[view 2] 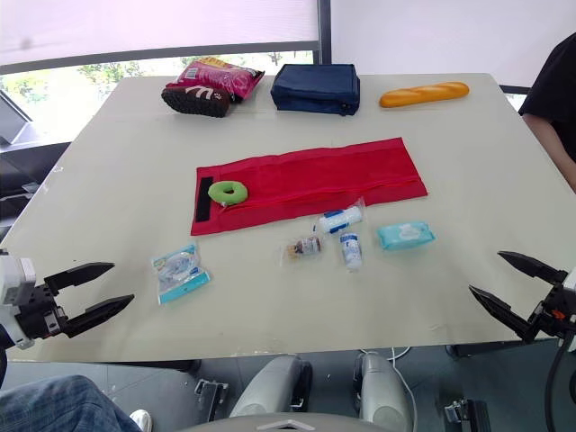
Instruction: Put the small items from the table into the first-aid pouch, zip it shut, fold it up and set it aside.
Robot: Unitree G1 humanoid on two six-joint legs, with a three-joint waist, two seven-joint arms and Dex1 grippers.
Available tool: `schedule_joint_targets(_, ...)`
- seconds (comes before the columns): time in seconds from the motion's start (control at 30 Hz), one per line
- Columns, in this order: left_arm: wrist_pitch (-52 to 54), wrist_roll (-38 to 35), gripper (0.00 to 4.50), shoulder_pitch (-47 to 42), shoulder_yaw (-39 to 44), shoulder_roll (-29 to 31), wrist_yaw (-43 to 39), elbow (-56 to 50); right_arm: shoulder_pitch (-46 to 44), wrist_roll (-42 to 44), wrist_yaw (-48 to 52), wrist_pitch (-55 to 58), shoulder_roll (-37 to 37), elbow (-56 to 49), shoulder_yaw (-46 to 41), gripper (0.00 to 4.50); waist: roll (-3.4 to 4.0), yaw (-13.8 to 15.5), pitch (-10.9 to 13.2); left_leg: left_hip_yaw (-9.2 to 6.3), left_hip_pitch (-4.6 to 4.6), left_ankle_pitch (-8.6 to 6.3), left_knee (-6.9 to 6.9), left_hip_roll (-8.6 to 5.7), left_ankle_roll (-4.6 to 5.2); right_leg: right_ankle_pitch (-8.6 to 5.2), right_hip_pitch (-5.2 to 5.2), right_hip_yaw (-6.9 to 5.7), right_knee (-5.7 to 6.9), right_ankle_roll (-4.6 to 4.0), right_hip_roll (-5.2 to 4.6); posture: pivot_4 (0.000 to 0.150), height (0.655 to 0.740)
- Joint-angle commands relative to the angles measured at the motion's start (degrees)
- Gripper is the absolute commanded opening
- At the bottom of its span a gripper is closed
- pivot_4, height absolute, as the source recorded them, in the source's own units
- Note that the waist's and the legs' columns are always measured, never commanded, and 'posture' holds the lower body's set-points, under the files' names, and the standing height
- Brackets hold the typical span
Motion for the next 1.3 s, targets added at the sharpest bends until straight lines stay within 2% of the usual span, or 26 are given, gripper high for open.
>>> schedule_joint_targets(0.03, 0.3, -0.9, 4.43, 0.3, 0.4, 0.4, 0.2, -1.1, -1.1, 1.1, 0.2, -0.3, -0.6, -1.9, 0.1, 4.5, 0.0, 0.0, 0.0, 0.0, 0.0, 0.0, 0.0, 0.0, 0.0, 0.0, 0.0, 0.0, 0.0, 0.0, 0.0, 0.15, 0.7397)
schedule_joint_targets(0.2, 2.7, -2.1, 4.43, -0.4, 0.2, 0.3, 1.4, -2.4, -2.5, 2.2, -1.0, 1.3, 0.0, -6.1, 2.6, 4.5, 0.0, 0.0, 0.0, 0.0, 0.0, 0.0, -0.01, 0.0, 0.0, 0.0, -0.01, 0.0, 0.0, 0.0, 0.0, 0.15, 0.7397)
schedule_joint_targets(0.37, 10.8, -3.9, 4.43, -1.1, -0.1, 0.4, 7.2, -5.6, -5.2, 4.6, -2.5, 4.4, -1.0, -12.2, 5.5, 4.5, 0.0, 0.0, 0.0, 0.0, 0.0, 0.0, 0.0, 0.0, 0.01, 0.01, -0.01, 0.0, 0.0, 0.01, 0.0, 0.15, 0.7397)
schedule_joint_targets(0.5, 22.2, -6.7, 4.43, 3.5, 1.9, 0.3, 12.5, -11.4, -10.3, 7.7, -5.4, 8.4, -1.5, -18.4, 9.9, 4.5, -0.03, -0.4, 0.0, 0.03, -0.02, 0.0, -0.01, 0.0, 0.01, 0.01, -0.04, 0.03, 0.0, 0.02, 0.02, 0.15, 0.7397)
schedule_joint_targets(0.67, 30.1, -11.2, 4.43, 6.1, 2.1, -0.7, 14.9, -15.4, -18.6, 9.4, -7.9, 12.6, -1.6, -22.9, 17.7, 4.5, -0.07, 0.1, 0.1, 0.05, -0.05, -0.01, -0.04, 0.0, 0.02, 0.01, -0.11, 0.06, 0.0, 0.01, 0.02, 0.15, 0.7397)
schedule_joint_targets(0.9, 37.6, -12.0, 4.43, -0.4, -1.0, -2.6, 24.7, -14.7, -30.4, 8.0, -11.8, 14.9, 2.2, -24.1, 27.8, 4.5, -0.12, 0.4, 0.1, 0.01, -0.08, 0.0, -0.04, -0.02, 0.0, 0.02, -0.17, 0.02, 0.0, 0.02, 0.04, 0.15, 0.7397)
schedule_joint_targets(0.97, 40.4, -13.1, 4.43, -1.7, -1.2, -3.0, 26.7, -14.9, -31.2, 7.6, -12.0, 14.9, 2.7, -24.0, 28.8, 4.5, -0.15, 0.3, 0.1, 0.01, -0.1, -0.01, -0.04, -0.06, 0.01, 0.15, -0.17, 0.03, 0.0, 0.23, 0.03, 0.15, 0.7397)
schedule_joint_targets(1.23, 45.0, -11.6, 4.43, -6.9, -5.4, -3.6, 32.1, -12.0, -31.8, 6.0, -12.4, 14.3, 3.3, -24.0, 30.1, 4.5, -0.1, 0.3, 0.1, 0.02, -0.15, -0.02, -0.06, -0.13, 0.0, 0.28, -0.26, 0.09, -0.01, 0.04, 0.02, 0.15, 0.7397)
schedule_joint_targets(1.3, 45.1, -11.8, 3.91, -8.2, -6.3, -3.9, 32.0, -11.3, -32.0, 5.8, -12.5, 14.2, 3.4, -24.0, 30.2, 4.5, -0.05, 0.3, 0.1, 0.02, -0.06, 0.02, -0.06, -0.11, -0.06, 0.17, -0.25, 0.09, 0.04, 0.23, 0.02, 0.15, 0.7397)
